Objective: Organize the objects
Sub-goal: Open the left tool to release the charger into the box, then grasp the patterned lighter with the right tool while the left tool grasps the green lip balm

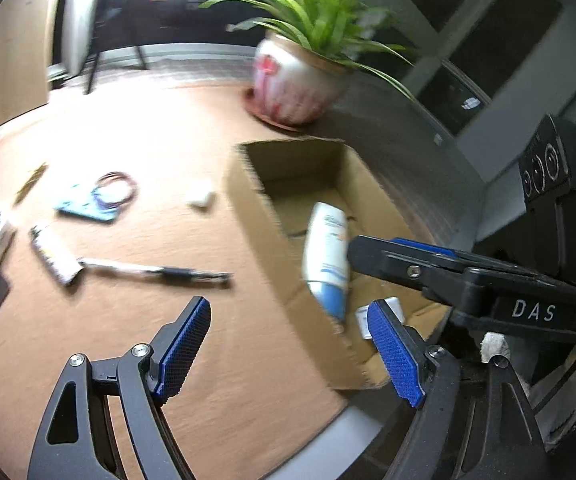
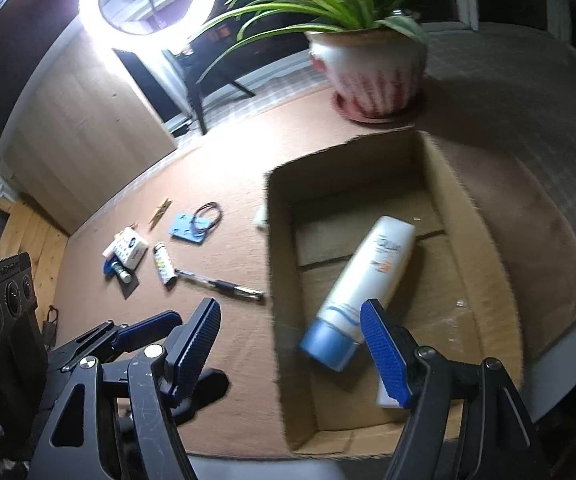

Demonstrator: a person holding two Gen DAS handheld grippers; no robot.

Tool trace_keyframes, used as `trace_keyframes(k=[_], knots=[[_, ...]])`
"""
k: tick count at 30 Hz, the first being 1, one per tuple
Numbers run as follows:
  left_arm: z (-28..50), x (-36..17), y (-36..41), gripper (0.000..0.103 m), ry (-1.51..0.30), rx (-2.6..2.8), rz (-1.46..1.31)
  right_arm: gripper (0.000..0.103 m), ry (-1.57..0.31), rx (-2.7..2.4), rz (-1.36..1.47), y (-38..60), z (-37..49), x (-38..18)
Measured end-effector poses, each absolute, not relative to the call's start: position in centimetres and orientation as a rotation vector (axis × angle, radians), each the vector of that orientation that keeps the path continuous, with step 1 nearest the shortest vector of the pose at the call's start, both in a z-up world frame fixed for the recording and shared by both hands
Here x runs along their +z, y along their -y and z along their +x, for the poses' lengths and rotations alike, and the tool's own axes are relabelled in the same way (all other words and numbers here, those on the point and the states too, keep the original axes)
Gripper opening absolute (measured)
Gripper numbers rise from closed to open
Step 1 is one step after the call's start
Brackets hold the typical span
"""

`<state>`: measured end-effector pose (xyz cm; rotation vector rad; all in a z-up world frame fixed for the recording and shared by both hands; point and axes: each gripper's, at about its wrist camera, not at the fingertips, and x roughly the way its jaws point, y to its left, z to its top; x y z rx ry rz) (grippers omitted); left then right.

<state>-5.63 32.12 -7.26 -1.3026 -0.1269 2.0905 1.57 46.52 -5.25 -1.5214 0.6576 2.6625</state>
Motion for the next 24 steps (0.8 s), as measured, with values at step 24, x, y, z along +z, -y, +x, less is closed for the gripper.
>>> trace_keyframes(k=[24], knots=[[-12.2, -7.1, -8.6, 0.081, 0.236, 2.427, -1.439, 0.069, -0.598, 2.781, -1.783, -33.9, -6.1, -7.4]])
